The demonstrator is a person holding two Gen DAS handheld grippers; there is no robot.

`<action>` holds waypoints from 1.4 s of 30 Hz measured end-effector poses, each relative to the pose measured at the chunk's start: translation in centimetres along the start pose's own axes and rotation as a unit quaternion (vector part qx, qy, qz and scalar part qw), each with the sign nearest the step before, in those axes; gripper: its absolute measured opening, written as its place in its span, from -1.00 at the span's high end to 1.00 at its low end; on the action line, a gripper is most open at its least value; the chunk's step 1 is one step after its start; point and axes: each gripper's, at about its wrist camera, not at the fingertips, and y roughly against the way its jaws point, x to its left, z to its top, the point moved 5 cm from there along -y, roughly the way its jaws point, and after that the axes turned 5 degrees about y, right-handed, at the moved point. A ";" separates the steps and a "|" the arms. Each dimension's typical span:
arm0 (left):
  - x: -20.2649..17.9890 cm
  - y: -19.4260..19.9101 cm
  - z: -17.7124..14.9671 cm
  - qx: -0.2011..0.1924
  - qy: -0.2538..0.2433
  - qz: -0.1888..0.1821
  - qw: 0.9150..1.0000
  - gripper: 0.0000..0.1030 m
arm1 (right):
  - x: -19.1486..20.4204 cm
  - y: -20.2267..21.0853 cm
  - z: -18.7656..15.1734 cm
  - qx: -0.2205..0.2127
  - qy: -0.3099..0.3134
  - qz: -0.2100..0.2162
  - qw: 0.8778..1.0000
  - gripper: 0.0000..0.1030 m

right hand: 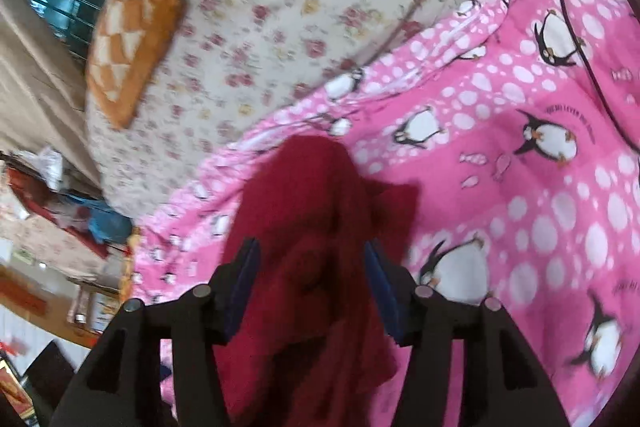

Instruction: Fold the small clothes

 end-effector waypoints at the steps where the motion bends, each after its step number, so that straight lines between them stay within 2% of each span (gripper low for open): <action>1: 0.6 -1.0 0.2 0.006 0.004 0.010 1.000 0.40 | 0.6 0.1 -0.5 0.002 0.008 0.002 1.000 -0.12; 3: 1.3 -2.8 -0.3 0.014 0.017 0.023 0.999 0.40 | 2.6 -1.0 -1.6 0.033 0.066 -0.009 0.997 -0.09; 4: 1.8 -3.9 -1.5 0.030 0.022 0.032 0.999 0.40 | 3.2 -1.7 -2.4 0.047 0.105 -0.042 0.992 0.27; 5: 1.9 -4.7 -1.8 0.038 0.024 0.029 0.999 0.40 | 3.2 -1.8 -3.2 0.055 0.130 -0.081 0.987 0.44; 6: 1.9 -5.3 -2.1 0.041 0.022 0.028 0.999 0.40 | 2.8 -2.1 -4.1 0.065 0.144 -0.118 0.980 0.45; 7: 2.0 -5.0 -2.6 0.036 0.017 0.028 0.999 0.40 | 2.4 -2.0 -4.9 0.065 0.145 -0.124 0.980 0.45; 9: 1.9 -4.9 -2.5 0.031 0.003 0.031 0.999 0.40 | 1.9 -1.1 -5.2 0.060 0.137 -0.116 0.982 0.45; 11: 2.1 -4.5 -2.3 0.031 0.013 0.026 0.999 0.40 | 2.7 -0.1 -4.3 0.051 0.129 -0.097 0.986 0.38; 13: 2.3 -4.7 -2.1 0.036 0.026 0.020 0.999 0.39 | 3.1 0.6 -2.8 0.023 0.115 -0.089 0.989 0.18; 14: 2.4 -4.9 -2.1 0.036 0.028 0.020 0.999 0.39 | 3.4 0.6 -2.0 0.005 0.113 -0.092 0.989 -0.08; 16: 2.2 -5.0 -2.1 0.032 0.026 0.024 0.999 0.37 | 3.4 -0.6 -0.5 -0.007 0.122 -0.114 0.986 -0.22; 17: 2.2 -5.0 -2.1 0.032 0.024 0.027 0.999 0.37 | 3.1 -1.6 0.1 -0.005 0.123 -0.124 0.985 -0.16; 18: 2.1 -5.1 -2.1 0.030 0.021 0.031 0.999 0.37 | 2.6 -3.2 0.5 0.004 0.120 -0.121 0.985 0.02; 19: 2.0 -5.1 -2.0 0.029 0.020 0.031 0.999 0.36 | 2.1 -4.0 0.5 0.012 0.117 -0.113 0.987 0.47; 22: 2.0 -5.3 -2.0 0.031 0.019 0.031 0.999 0.31 | 1.6 -4.0 0.2 0.005 0.113 -0.118 0.987 0.58; 27: 1.5 -5.5 -2.2 0.028 0.006 0.043 0.999 0.29 | 0.0 -3.6 -0.9 0.017 0.114 -0.157 0.981 0.60; 30: 1.7 -5.4 -2.3 0.029 0.012 0.044 0.999 0.28 | 1.2 -2.5 -0.9 0.001 0.117 -0.160 0.980 0.52; 33: 1.8 -5.5 -2.2 0.031 0.017 0.043 0.998 0.27 | 3.2 0.0 -1.3 -0.027 0.124 -0.160 0.979 0.39; 35: 1.7 -5.5 -2.3 0.030 0.016 0.045 0.998 0.26 | 4.6 1.2 -2.1 -0.047 0.143 -0.151 0.977 0.07; 36: 1.7 -5.5 -2.3 0.029 0.015 0.046 0.998 0.26 | 5.0 1.4 -2.3 -0.050 0.149 -0.150 0.976 0.04; 39: 1.7 -5.5 -2.3 0.027 0.012 0.048 0.998 0.26 | 5.8 0.2 -3.4 -0.040 0.182 -0.135 0.973 0.04; 40: 1.7 -5.5 -2.3 0.028 0.012 0.048 0.998 0.25 | 5.5 -0.7 -3.8 -0.023 0.195 -0.154 0.968 0.15; 41: 1.7 -5.6 -2.3 0.028 0.011 0.047 0.998 0.25 | 5.0 -1.6 -4.2 -0.005 0.203 -0.180 0.962 0.37; 42: 1.6 -5.5 -2.3 0.028 0.009 0.050 0.998 0.24 | 4.1 -2.5 -4.7 0.009 0.210 -0.219 0.953 0.37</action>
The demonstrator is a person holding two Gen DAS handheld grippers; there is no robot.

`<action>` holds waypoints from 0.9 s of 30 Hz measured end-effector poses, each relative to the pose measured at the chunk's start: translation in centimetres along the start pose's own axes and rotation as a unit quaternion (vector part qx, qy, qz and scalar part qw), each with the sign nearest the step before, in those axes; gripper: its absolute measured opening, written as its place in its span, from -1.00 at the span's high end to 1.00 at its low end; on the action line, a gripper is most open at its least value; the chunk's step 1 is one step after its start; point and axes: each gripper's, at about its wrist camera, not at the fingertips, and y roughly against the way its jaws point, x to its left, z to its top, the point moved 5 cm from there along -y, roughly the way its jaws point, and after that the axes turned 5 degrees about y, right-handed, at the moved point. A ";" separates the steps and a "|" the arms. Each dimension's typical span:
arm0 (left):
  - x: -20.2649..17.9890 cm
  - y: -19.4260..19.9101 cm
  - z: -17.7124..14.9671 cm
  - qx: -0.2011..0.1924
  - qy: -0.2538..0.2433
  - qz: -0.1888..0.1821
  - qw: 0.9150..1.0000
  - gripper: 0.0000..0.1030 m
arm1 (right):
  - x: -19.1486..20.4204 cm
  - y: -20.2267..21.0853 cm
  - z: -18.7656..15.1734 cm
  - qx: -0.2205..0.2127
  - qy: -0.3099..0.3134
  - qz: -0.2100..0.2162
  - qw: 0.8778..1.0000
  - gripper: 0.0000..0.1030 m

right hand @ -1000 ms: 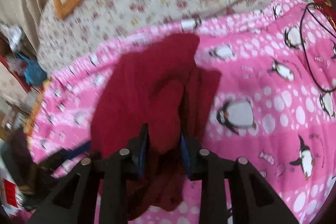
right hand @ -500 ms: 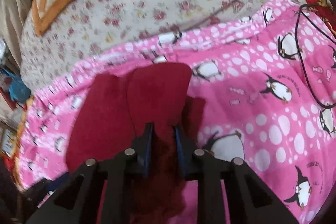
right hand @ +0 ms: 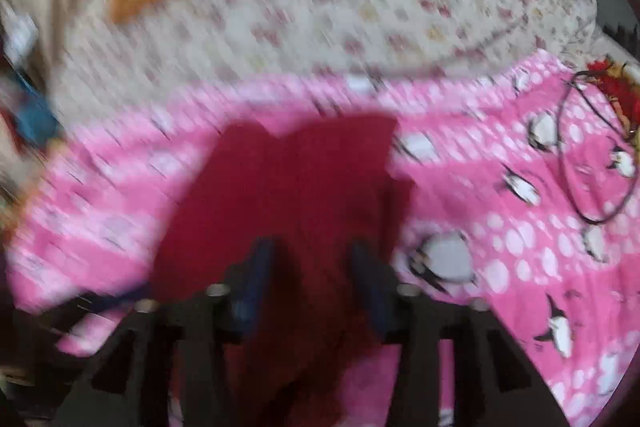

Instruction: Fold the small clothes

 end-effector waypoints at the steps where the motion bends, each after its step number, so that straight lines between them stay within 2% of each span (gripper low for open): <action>1: -0.1 0.0 0.0 0.001 -0.003 0.003 1.000 0.23 | 0.0 -0.1 -0.3 -0.005 0.001 -0.002 1.000 0.37; 5: -0.1 -0.1 0.0 0.000 -0.004 0.003 1.000 0.18 | 0.3 0.8 -0.9 0.000 0.024 -0.017 1.000 0.37; 9: 0.0 -0.1 0.0 0.000 -0.003 0.003 1.000 0.17 | -0.4 1.6 -1.3 -0.016 0.007 0.008 1.000 0.37; 10: 0.0 -0.1 0.0 0.000 -0.001 0.002 1.000 0.16 | -0.5 2.0 -1.2 -0.025 -0.001 0.016 1.000 0.30; 13: 0.1 -0.2 0.0 -0.001 -0.001 0.002 1.000 0.15 | -0.5 3.8 -0.7 -0.064 -0.006 0.014 0.998 -0.19; 15: 0.1 -0.2 0.0 -0.002 -0.003 0.004 1.000 0.14 | -0.2 4.2 -0.8 -0.070 0.006 0.014 0.997 -0.21; 18: 0.1 -0.1 0.0 -0.003 -0.004 0.004 1.000 0.14 | 0.0 3.3 -1.3 -0.046 0.010 0.012 0.999 -0.21; 19: 0.1 -0.2 0.0 -0.003 -0.004 0.003 1.000 0.14 | 0.0 3.0 -1.5 -0.038 0.009 0.014 0.999 -0.19; 21: 0.1 -0.2 0.0 -0.002 -0.003 0.003 1.000 0.13 | 0.3 2.5 -1.8 -0.027 0.007 0.023 0.999 -0.01; 25: 0.1 -0.2 0.0 -0.002 -0.005 0.004 1.000 0.12 | 0.3 2.4 -2.5 -0.019 0.018 0.014 1.000 0.48; 27: 0.1 -0.2 0.0 -0.003 -0.006 0.004 1.000 0.12 | 0.1 2.6 -2.9 -0.013 0.018 0.022 1.000 0.60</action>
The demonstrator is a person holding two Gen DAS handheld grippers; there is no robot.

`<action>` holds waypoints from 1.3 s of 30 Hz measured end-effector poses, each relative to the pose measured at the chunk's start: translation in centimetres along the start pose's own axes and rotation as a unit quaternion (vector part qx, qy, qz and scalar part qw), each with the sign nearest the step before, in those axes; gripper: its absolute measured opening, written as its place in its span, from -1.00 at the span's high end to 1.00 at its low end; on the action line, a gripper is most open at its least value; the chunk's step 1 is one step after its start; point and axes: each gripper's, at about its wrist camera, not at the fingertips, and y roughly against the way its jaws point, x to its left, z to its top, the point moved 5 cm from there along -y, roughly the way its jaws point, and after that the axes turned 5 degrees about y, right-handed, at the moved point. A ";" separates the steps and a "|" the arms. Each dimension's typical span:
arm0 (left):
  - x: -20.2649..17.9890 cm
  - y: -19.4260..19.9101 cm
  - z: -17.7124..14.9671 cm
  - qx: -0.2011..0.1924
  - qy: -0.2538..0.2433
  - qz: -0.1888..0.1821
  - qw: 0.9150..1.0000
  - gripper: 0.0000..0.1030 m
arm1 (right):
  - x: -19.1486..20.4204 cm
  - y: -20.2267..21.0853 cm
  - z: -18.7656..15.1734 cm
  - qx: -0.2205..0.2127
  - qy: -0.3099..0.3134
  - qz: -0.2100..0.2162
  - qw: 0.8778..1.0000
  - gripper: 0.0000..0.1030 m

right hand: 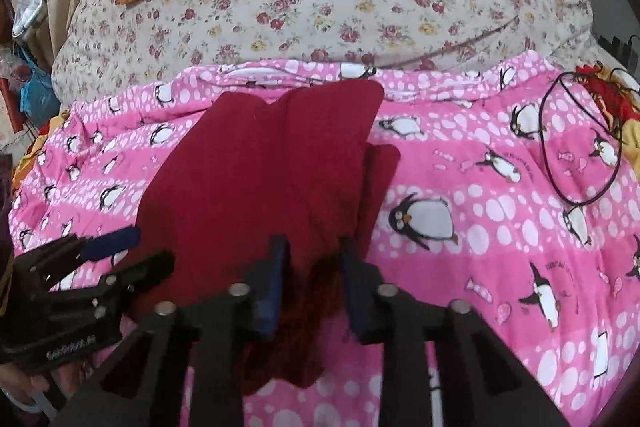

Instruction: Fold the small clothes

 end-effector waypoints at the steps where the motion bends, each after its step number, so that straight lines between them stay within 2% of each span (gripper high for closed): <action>1: 0.0 0.0 0.0 0.000 0.001 -0.001 1.000 0.12 | 0.0 0.2 -0.2 0.002 0.000 0.004 1.000 0.62; 9: 0.1 0.1 -0.2 -0.004 0.004 -0.006 1.000 0.09 | 0.6 0.5 -0.5 0.010 0.023 -0.016 1.000 0.66; 12: 0.1 0.0 -0.1 -0.001 0.009 -0.010 1.000 0.09 | 0.7 0.5 -0.7 0.014 0.025 -0.011 1.000 0.72; 14: 0.3 0.1 0.1 0.003 0.015 -0.023 1.000 0.09 | 0.7 0.6 -0.9 0.015 0.029 -0.012 0.999 0.72; 17: 0.7 0.8 1.0 -0.002 0.039 -0.061 0.997 0.09 | 0.7 0.8 -1.0 0.014 0.028 -0.002 1.000 0.71; 18: 0.9 1.0 1.2 -0.005 0.046 -0.070 0.996 0.09 | 0.4 1.1 -0.9 0.011 0.020 0.006 1.000 0.65; 19: 1.2 1.2 1.7 -0.008 0.055 -0.081 0.995 0.09 | 0.2 1.3 -0.7 0.008 0.012 0.011 1.000 0.44; 20: 1.4 1.3 2.0 -0.009 0.060 -0.087 0.994 0.09 | -0.1 1.5 -0.5 0.005 0.002 0.012 1.000 0.07; 21: 1.6 1.3 2.3 -0.010 0.066 -0.091 0.994 0.09 | -0.6 1.8 -0.1 -0.005 -0.008 0.014 1.000 -0.13; 22: 2.2 1.0 2.7 -0.008 0.079 -0.098 0.992 0.08 | -0.9 2.0 0.3 -0.016 -0.015 0.017 1.000 -0.46; 23: 2.5 0.8 2.9 -0.005 0.091 -0.103 0.991 0.07 | -1.1 2.2 0.6 -0.030 -0.023 0.020 0.999 -0.58; 24: 2.9 0.6 3.1 0.000 0.103 -0.109 0.989 0.05 | -1.4 2.3 1.1 -0.046 -0.035 0.029 0.998 -0.59; 26: 4.0 -0.2 3.5 0.010 0.133 -0.123 0.983 -0.02 | -1.9 1.6 2.0 -0.052 -0.050 0.044 0.996 -0.62; 31: 4.7 -2.6 3.4 0.037 0.139 -0.133 0.981 -0.24 | -2.6 -4.2 2.9 0.008 -0.072 0.063 0.995 -0.66; 32: 4.9 -3.5 3.3 0.048 0.149 -0.142 0.977 -0.29 | -2.8 -5.2 2.7 0.018 -0.084 0.076 0.993 -0.77; 33: 5.0 -4.3 3.1 0.058 0.165 -0.162 0.971 -0.46 | -3.2 -6.2 2.3 0.025 -0.113 0.094 0.989 -0.80; 34: 5.1 -5.0 2.9 0.064 0.181 -0.178 0.965 -0.48 | -3.7 -6.9 2.2 0.022 -0.139 0.111 0.984 -0.80; 35: 5.1 -5.1 2.9 0.059 0.181 -0.179 0.965 -0.47 | -3.9 -7.2 2.3 0.014 -0.151 0.125 0.981 -0.59; 36: 4.7 -4.9 3.0 0.054 0.167 -0.180 0.968 -0.26 | -3.6 -7.6 2.5 0.009 -0.151 0.142 0.978 -0.34; 38: 4.3 -4.1 3.0 0.052 0.157 -0.175 0.970 -0.03 | -3.1 -7.5 2.6 0.011 -0.154 0.163 0.975 0.05; 39: 4.3 -3.5 3.1 0.051 0.159 -0.177 0.970 0.18 | -2.8 -6.9 2.8 0.007 -0.146 0.162 0.976 0.11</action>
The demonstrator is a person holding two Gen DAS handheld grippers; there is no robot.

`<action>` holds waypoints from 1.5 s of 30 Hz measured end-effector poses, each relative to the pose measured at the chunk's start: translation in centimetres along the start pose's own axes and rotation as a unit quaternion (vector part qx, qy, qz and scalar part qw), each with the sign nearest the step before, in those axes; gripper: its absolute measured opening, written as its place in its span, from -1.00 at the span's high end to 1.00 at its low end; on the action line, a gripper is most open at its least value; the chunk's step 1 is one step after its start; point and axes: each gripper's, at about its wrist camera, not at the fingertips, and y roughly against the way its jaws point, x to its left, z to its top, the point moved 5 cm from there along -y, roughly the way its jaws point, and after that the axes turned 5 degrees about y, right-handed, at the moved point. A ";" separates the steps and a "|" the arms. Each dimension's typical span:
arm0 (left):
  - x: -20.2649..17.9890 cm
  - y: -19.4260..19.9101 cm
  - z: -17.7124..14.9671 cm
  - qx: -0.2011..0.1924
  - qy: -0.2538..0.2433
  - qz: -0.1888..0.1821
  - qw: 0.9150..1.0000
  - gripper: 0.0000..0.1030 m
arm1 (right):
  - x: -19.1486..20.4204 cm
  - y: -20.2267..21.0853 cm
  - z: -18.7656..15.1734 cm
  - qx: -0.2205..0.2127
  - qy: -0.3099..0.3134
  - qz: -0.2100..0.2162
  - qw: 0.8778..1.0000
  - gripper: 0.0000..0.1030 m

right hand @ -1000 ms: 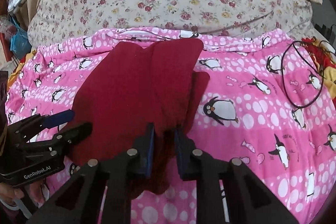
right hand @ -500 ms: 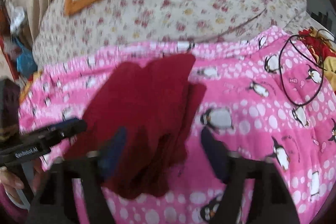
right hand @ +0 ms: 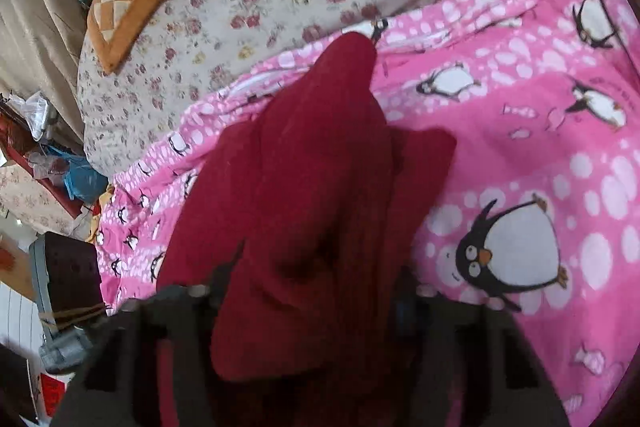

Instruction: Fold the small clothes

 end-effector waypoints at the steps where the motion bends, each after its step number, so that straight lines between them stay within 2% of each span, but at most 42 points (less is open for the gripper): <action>1: -0.5 1.0 -0.1 -0.002 -0.003 -0.004 1.000 0.30 | 0.6 0.7 0.1 -0.004 0.002 0.014 1.000 0.17; 4: -1.8 5.4 -1.9 -0.005 -0.018 0.005 1.000 0.30 | 3.4 3.3 0.1 -0.020 0.017 0.071 0.997 0.18; 6: -2.1 7.6 -3.3 -0.006 -0.028 0.042 0.999 0.30 | 5.9 4.6 -0.9 -0.014 0.047 0.090 0.995 0.17; 8: -1.7 9.0 -5.2 -0.009 -0.039 0.091 0.995 0.27 | 7.0 4.7 -2.5 0.008 0.062 0.094 0.994 0.04; 11: 0.4 7.8 -7.9 0.003 -0.035 0.143 0.989 0.05 | 7.4 2.3 -5.9 0.096 0.103 -0.007 0.990 -0.18; 12: 0.9 7.8 -8.4 -0.008 -0.033 0.153 0.988 -0.06 | 7.5 2.3 -6.7 0.102 0.122 -0.041 0.986 -0.23; 15: 0.2 9.1 -8.4 -0.030 -0.041 0.170 0.984 -0.07 | 9.6 5.4 -7.2 0.062 0.166 -0.092 0.980 -0.26; 17: -0.3 10.1 -8.5 -0.049 -0.053 0.184 0.980 -0.07 | 11.0 8.1 -7.3 0.016 0.187 -0.129 0.974 -0.26; 19: -0.6 10.9 -8.8 -0.076 -0.061 0.199 0.975 -0.07 | 12.5 9.9 -7.8 -0.012 0.203 -0.122 0.971 -0.26; 21: -0.4 11.0 -9.2 -0.085 -0.061 0.219 0.970 -0.07 | 14.0 11.0 -8.2 -0.030 0.220 -0.090 0.971 -0.26; 23: -0.1 11.0 -9.0 -0.085 -0.055 0.221 0.970 -0.07 | 15.3 11.3 -9.0 -0.036 0.251 -0.082 0.964 -0.26; 26: 0.2 11.8 -8.7 -0.104 -0.053 0.221 0.968 -0.07 | 15.4 10.0 -10.0 -0.018 0.276 -0.100 0.956 -0.22; 28: 0.1 12.0 -8.5 -0.114 -0.063 0.231 0.964 -0.07 | 14.6 8.1 -11.1 0.007 0.290 -0.111 0.951 -0.16; 30: -0.1 12.4 -8.5 -0.125 -0.084 0.251 0.956 -0.07 | 13.3 5.9 -12.7 0.047 0.288 -0.127 0.948 -0.14; 35: -0.8 12.9 -8.8 -0.129 -0.103 0.251 0.954 -0.07 | 14.1 6.4 -13.4 0.035 0.307 -0.151 0.939 -0.13; 39: -1.4 13.6 -8.8 -0.147 -0.119 0.260 0.947 -0.07 | 15.1 8.4 -13.0 0.009 0.285 -0.152 0.946 -0.17; 41: -1.4 13.8 -8.8 -0.150 -0.118 0.258 0.947 -0.07 | 15.4 9.2 -12.7 -0.004 0.272 -0.154 0.950 -0.34; 45: -1.2 13.9 -8.7 -0.153 -0.112 0.262 0.946 -0.07 | 15.6 10.3 -12.0 -0.030 0.244 -0.167 0.955 -0.49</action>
